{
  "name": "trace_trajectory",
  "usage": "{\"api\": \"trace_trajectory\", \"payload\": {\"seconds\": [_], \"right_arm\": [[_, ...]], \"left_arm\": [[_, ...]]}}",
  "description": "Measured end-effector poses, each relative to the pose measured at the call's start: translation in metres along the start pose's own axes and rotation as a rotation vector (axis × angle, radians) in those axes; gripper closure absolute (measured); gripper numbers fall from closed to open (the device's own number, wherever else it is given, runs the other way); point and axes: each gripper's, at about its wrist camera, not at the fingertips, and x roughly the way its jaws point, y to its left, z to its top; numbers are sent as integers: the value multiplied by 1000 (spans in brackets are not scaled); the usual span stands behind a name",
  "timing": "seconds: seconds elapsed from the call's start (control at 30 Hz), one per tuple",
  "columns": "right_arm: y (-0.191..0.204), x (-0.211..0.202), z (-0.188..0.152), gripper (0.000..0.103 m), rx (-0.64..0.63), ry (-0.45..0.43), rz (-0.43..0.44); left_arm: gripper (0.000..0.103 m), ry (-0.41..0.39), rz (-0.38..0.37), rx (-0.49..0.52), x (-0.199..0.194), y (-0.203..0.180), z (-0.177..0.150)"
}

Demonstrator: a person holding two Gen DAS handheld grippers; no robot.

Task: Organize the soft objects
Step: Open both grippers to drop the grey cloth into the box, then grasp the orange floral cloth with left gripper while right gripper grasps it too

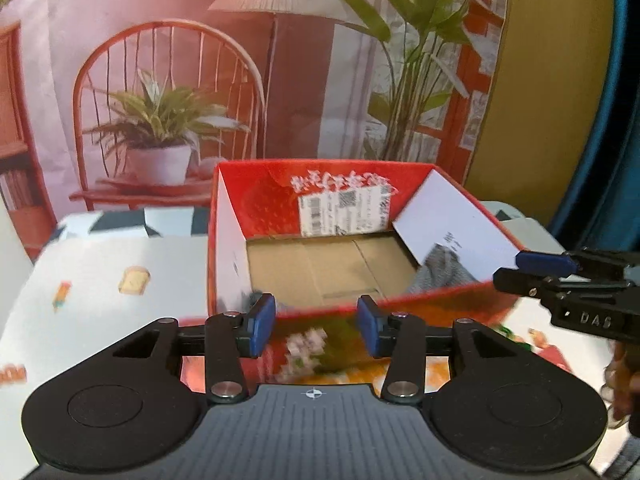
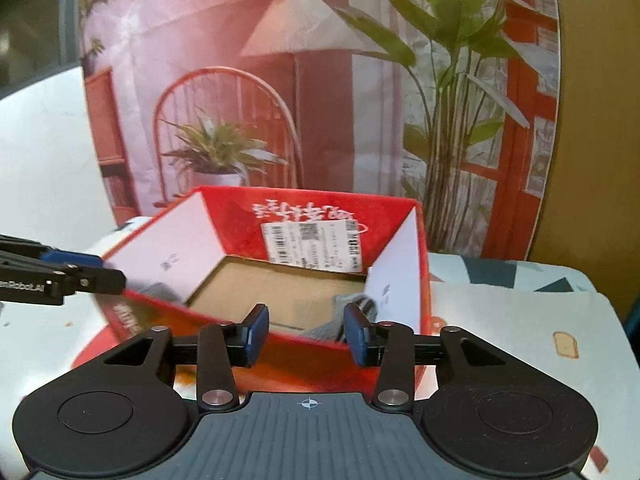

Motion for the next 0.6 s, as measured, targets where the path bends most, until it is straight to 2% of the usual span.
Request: {"api": "trace_trajectory", "payload": {"seconds": [0.27,0.6], "right_arm": [[23,-25,-40,59,16,40,51],[47,-41,-95,56,35,59,14]], "left_arm": [[55,71,-66,-57,-8,-16,-47],[54,116,-87,-152,-5,-21,-95]]}}
